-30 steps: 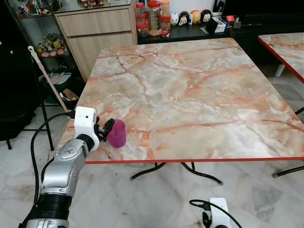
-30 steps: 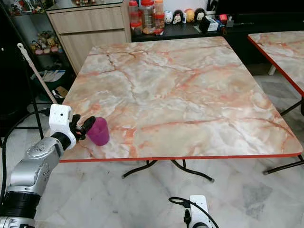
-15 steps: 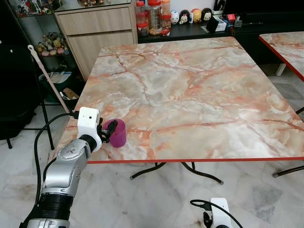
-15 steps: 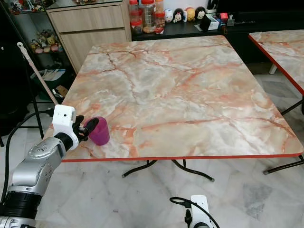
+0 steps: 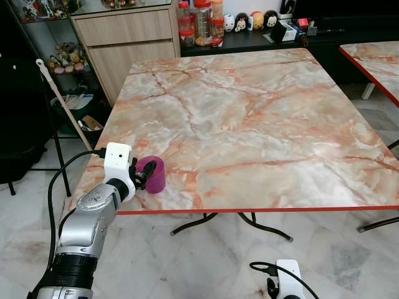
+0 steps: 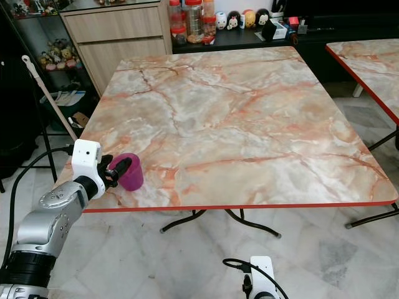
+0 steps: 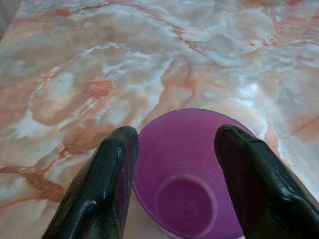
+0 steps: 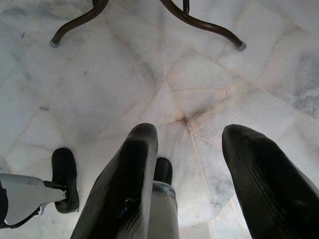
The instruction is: Setting the table
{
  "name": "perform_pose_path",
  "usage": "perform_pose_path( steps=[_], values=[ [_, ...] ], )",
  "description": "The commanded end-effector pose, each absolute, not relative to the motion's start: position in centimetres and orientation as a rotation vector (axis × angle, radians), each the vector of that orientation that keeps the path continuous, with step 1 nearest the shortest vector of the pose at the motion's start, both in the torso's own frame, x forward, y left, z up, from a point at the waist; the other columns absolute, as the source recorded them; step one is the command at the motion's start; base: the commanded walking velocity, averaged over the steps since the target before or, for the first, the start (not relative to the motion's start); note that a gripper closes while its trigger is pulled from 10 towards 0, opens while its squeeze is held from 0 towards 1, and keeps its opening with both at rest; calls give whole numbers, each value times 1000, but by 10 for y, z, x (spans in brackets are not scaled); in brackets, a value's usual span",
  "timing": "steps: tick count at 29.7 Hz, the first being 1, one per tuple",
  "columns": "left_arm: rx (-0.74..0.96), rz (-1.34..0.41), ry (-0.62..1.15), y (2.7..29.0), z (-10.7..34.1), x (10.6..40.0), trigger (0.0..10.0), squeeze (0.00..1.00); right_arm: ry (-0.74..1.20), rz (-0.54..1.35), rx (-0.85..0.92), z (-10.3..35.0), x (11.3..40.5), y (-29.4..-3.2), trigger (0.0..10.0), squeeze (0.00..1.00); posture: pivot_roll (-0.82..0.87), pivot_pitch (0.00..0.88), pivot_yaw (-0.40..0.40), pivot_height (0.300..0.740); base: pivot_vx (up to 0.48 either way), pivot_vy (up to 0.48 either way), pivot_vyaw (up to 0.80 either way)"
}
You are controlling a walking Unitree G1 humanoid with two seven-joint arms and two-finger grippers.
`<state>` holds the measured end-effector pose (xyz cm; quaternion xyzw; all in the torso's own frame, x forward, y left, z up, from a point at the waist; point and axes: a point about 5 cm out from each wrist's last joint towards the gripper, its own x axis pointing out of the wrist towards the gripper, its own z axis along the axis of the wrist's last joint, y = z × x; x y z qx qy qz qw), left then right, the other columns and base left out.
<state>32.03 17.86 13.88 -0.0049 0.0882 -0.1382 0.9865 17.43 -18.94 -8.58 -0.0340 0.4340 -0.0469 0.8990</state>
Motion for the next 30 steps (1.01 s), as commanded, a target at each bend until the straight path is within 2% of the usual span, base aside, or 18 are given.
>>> perform_pose_path(
  steps=[1,7,30],
  values=[
    [-14,-283,174,179,142,321,10000,0,907,-109,-56,-87,172,-188,10000,0,58,46,86,740,0,0,0],
    [-66,-268,193,179,141,324,10000,0,907,-109,-55,-87,173,-188,10000,0,57,46,87,740,0,0,0],
    [-63,-169,200,192,143,329,10000,0,905,-111,-53,-87,173,-187,10000,0,56,43,89,740,0,0,0]
  ],
)
